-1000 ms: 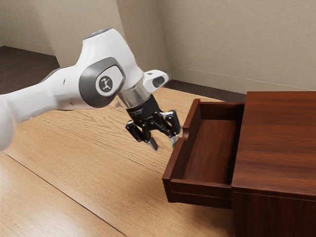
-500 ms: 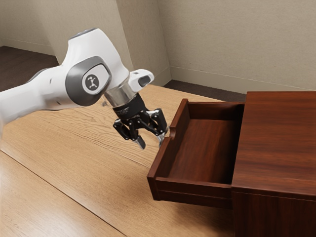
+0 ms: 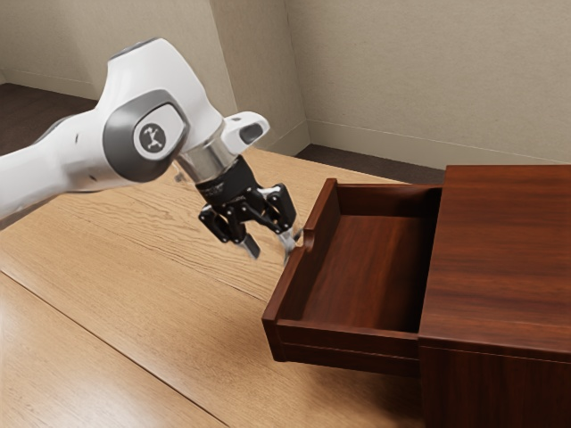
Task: Pull the drawer handle with one arm to open the drawer
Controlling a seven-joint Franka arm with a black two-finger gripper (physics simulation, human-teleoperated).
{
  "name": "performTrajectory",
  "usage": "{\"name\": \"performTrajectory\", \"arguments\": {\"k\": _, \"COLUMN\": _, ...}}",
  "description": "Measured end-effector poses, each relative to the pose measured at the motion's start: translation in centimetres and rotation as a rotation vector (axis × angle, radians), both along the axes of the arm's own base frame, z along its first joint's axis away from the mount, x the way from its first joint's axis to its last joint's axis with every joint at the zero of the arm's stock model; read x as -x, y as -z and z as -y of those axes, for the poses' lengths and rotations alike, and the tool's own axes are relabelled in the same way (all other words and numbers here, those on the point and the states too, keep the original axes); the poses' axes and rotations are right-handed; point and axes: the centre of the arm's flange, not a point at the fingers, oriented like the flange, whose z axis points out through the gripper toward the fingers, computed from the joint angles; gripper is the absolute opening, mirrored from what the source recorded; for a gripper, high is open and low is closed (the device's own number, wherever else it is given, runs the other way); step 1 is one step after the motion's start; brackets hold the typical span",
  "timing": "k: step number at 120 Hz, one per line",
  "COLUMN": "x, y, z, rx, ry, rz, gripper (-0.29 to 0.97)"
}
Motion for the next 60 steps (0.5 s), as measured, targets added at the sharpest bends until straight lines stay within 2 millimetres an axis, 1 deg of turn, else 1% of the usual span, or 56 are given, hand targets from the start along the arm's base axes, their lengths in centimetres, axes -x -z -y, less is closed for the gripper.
{"name": "performTrajectory", "arguments": {"k": 16, "x": 0.4, "y": -1.4, "z": 0.0, "rx": 0.011, "ry": 0.000, "rz": 0.027, "gripper": 0.38}}
{"name": "performTrajectory", "arguments": {"k": 33, "x": 1.1, "y": -4.2, "z": 0.2, "rx": 0.025, "ry": 0.006, "rz": 0.079, "gripper": 0.39}}
{"name": "performTrajectory", "arguments": {"k": 42, "x": 1.3, "y": -6.4, "z": 0.7, "rx": 0.043, "ry": 0.008, "rz": 0.119, "gripper": 0.47}}
{"name": "performTrajectory", "arguments": {"k": 49, "x": 1.8, "y": -8.7, "z": 1.4, "rx": 0.067, "ry": 0.017, "rz": 0.162, "gripper": 0.52}}
{"name": "performTrajectory", "arguments": {"k": 54, "x": 2.1, "y": -10.5, "z": 2.5, "rx": 0.090, "ry": 0.034, "rz": 0.188, "gripper": 0.55}}
{"name": "performTrajectory", "arguments": {"k": 60, "x": 2.6, "y": -12.9, "z": 4.4, "rx": 0.108, "ry": 0.075, "rz": 0.213, "gripper": 0.58}}
